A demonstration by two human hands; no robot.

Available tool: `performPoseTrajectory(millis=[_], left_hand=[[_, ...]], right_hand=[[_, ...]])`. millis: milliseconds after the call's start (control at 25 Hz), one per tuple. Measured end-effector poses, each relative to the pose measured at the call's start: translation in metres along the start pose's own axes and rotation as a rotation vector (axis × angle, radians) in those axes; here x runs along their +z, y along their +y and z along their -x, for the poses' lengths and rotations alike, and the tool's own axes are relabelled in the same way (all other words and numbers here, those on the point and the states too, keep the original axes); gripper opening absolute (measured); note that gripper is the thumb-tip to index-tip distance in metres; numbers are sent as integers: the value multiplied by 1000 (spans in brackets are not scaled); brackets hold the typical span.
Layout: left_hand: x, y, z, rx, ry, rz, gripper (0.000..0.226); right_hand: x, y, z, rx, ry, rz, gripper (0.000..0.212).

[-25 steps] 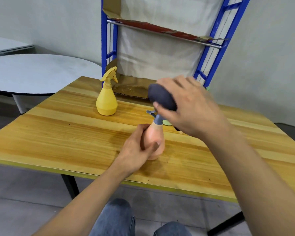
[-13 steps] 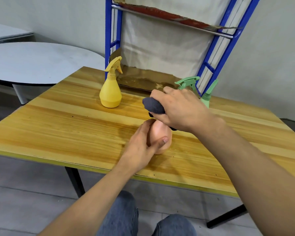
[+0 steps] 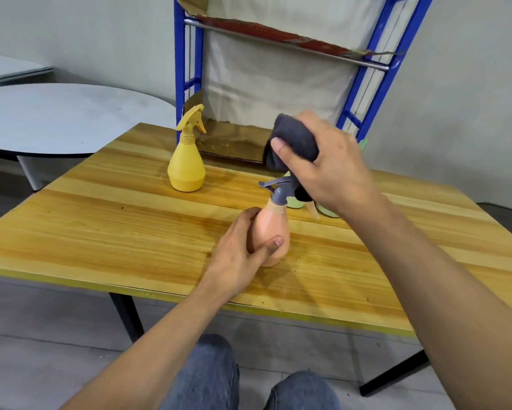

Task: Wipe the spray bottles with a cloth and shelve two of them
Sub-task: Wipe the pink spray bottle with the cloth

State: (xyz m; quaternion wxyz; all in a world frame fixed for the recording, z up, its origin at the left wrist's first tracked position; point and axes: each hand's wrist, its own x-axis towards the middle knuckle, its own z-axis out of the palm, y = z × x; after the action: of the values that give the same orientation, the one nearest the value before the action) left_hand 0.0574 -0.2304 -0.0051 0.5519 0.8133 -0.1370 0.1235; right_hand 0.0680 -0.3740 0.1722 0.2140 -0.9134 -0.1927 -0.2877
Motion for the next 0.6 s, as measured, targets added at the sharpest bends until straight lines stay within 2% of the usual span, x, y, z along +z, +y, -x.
performPoseTrajectory(millis=[160,240,400,440,600], left_hand=[[4,2,0,-9,1,-3,68],[4,2,-1,-11,13,3,65],[3,1,-1,-17,5,19,62],[3,0,0,-15,3,22,62],[5,2,3,-14,7,46,64]], right_hand=[[-16,10,8,-118,-416,240,41],[-8,10,9,-147,-456,259,44],[5,12,12,-132,-303,168,32],[7,15,16,-74,-249,57,29],[4,23,21,253,47,-639,20]])
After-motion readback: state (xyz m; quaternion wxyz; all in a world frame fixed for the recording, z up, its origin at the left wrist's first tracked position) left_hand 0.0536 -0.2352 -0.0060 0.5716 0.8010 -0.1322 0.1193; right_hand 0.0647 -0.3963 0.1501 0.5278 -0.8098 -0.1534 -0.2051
